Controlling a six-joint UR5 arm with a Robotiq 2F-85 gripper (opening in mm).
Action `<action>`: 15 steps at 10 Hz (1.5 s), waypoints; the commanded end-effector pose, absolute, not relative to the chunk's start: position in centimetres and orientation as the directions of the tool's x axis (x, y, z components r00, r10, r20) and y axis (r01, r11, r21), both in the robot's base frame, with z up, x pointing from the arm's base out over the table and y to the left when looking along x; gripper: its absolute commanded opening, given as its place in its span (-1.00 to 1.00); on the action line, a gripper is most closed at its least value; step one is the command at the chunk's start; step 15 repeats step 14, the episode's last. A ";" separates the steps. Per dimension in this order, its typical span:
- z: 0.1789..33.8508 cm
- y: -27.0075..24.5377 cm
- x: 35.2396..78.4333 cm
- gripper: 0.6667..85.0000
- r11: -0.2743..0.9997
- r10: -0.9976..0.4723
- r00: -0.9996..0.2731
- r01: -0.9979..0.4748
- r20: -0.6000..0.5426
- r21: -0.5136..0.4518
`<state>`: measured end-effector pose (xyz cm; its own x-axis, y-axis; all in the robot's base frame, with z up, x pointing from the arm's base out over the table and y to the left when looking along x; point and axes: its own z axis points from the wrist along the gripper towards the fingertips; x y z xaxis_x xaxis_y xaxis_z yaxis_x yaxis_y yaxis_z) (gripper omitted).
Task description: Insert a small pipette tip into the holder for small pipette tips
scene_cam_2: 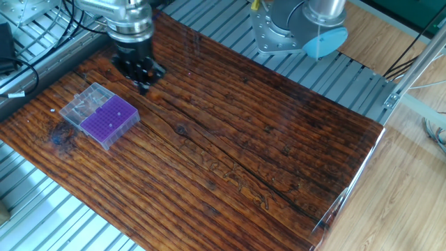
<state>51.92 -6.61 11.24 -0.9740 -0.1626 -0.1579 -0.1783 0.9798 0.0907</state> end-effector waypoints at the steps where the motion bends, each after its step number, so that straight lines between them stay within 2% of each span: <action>1: 12.9 -0.9 49.1 -0.99 0.988 0.118 -0.990 0.110 -0.073 0.105; 3: 11.7 -0.3 47.3 -0.99 0.992 0.108 -0.990 0.102 -0.095 0.069; 4: 10.9 -1.1 46.4 -0.99 0.997 0.075 -0.992 0.075 -0.102 0.010; 6: 10.5 -1.4 45.6 -0.99 0.999 -0.025 -0.996 -0.023 -0.091 -0.029; 8: 9.6 0.0 46.9 -0.99 0.999 -0.042 -0.995 -0.044 -0.089 0.019; 11: 8.7 -1.3 46.4 -0.99 0.999 -0.041 -0.998 -0.039 -0.044 -0.035; 15: 8.3 -1.3 46.6 -0.99 0.998 -0.053 -0.998 -0.052 -0.041 -0.030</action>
